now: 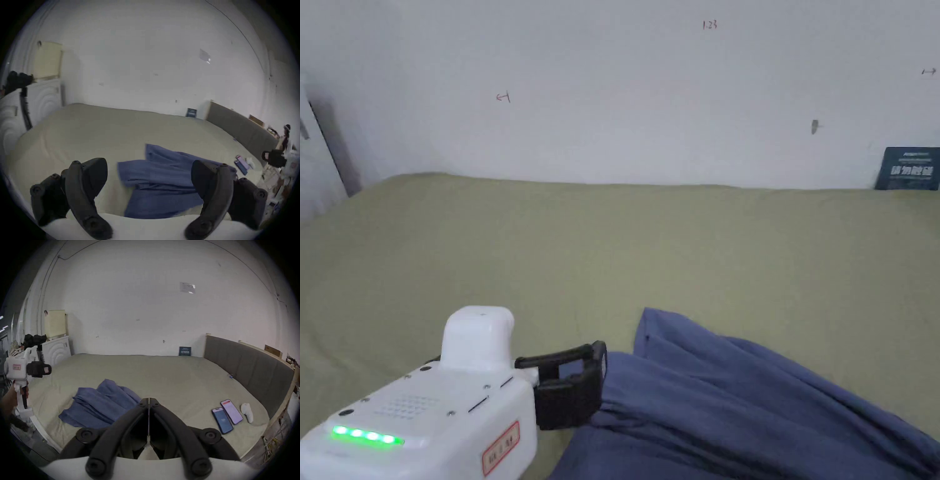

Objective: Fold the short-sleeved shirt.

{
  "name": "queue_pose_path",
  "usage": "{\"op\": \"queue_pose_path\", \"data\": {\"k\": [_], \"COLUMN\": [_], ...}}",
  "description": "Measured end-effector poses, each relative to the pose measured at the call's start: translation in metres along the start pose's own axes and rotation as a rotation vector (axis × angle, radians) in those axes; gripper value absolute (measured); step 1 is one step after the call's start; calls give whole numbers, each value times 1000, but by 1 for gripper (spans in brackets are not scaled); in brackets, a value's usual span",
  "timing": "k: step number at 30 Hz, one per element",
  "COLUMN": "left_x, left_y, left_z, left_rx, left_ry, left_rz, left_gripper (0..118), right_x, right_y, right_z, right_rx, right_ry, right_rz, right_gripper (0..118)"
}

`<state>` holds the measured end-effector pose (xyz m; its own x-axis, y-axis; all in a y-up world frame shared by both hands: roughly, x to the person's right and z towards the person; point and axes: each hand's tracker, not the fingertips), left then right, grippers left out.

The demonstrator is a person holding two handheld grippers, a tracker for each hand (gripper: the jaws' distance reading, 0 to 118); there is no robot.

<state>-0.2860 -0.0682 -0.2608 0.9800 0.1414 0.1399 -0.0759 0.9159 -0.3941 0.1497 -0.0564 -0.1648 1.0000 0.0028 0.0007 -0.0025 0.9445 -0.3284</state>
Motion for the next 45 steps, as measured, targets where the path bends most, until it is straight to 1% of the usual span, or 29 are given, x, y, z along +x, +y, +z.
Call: {"op": "queue_pose_path", "data": {"k": [2,3,4,5,6,7,8,10,12,16,20,24,25,26,27,28,29,30,31,32,36,39,41,42,43,44,45], "left_x": [-2,-1,0,1,2,6,6,3,-2,-15,-34,-50,-56,-61,-63,-66,-67,-67,-62,-61,-51,-47,-42,-41,-42,-39,-37], "left_y": [-13,-19,-25,-30,-34,-40,-45,-46,-48,-39,-4,40,47,54,57,56,53,49,41,34,16,2,-8,-12,-13,-14,-14], "left_z": [18,27,33,39,42,46,49,50,48,32,-20,-104,-127,-154,-176,-197,-216,-230,-239,-248,-269,-283,-286,-284,-281,-277,-272], "left_rx": [25,40,50,65,71,79,83,32,11,-48,-114,-317,-366,-483,-557,-622,-679,-698,-734,-753,-743,-800,-829,-825,-812,-771,-741], "left_ry": [44,71,84,106,127,137,149,134,122,139,96,60,37,4,-25,-43,-41,-33,-14,-14,-14,17,42,35,21,74,130], "left_rz": [-24,-35,-51,-65,-84,-91,-96,-81,-63,-71,-108,-110,-85,-62,-38,4,17,37,50,65,68,65,62,70,91,66,29], "left_gripper": [107,100,81,56,27,11,11,9,0,0,0,0,0,0,0,3,20,50,97,111,111,110,106,96,79,65,46], "right_x": [-8,-11,-14,-16,-17,-19,-19,-20,-20,-17,-11,-4,-1,2,5,7,10,13,16,19,29,34,36,37,39,40,42], "right_y": [-1,-1,-1,-1,-2,-2,-3,-4,-6,-11,-15,-18,-19,-20,-20,-21,-22,-23,-23,-24,-25,-26,-27,-27,-28,-28,-30], "right_z": [-5,-7,-8,-9,-11,-12,-13,-15,-16,-21,-26,-30,-31,-31,-31,-32,-33,-33,-33,-33,-32,-32,-32,-32,-33,-36,-39], "right_rx": [-9,-10,-13,-15,-16,-20,-25,-29,-33,-46,-65,-88,-92,-97,-100,-106,-115,-121,-128,-132,-152,-161,-162,-161,-161,-165,-176], "right_ry": [22,33,41,42,45,50,54,58,59,56,44,22,15,5,-3,-13,-24,-32,-40,-48,-76,-87,-96,-101,-104,-106,-103], "right_rz": [11,15,19,23,25,27,26,28,32,25,27,30,31,32,32,32,32,32,31,31,30,33,35,33,25,10,-11], "right_gripper": [1,1,1,1,1,1,1,1,1,1,1,1,1,1,1,1,1,1,1,1,1,1,1,1,2,2,2]}}
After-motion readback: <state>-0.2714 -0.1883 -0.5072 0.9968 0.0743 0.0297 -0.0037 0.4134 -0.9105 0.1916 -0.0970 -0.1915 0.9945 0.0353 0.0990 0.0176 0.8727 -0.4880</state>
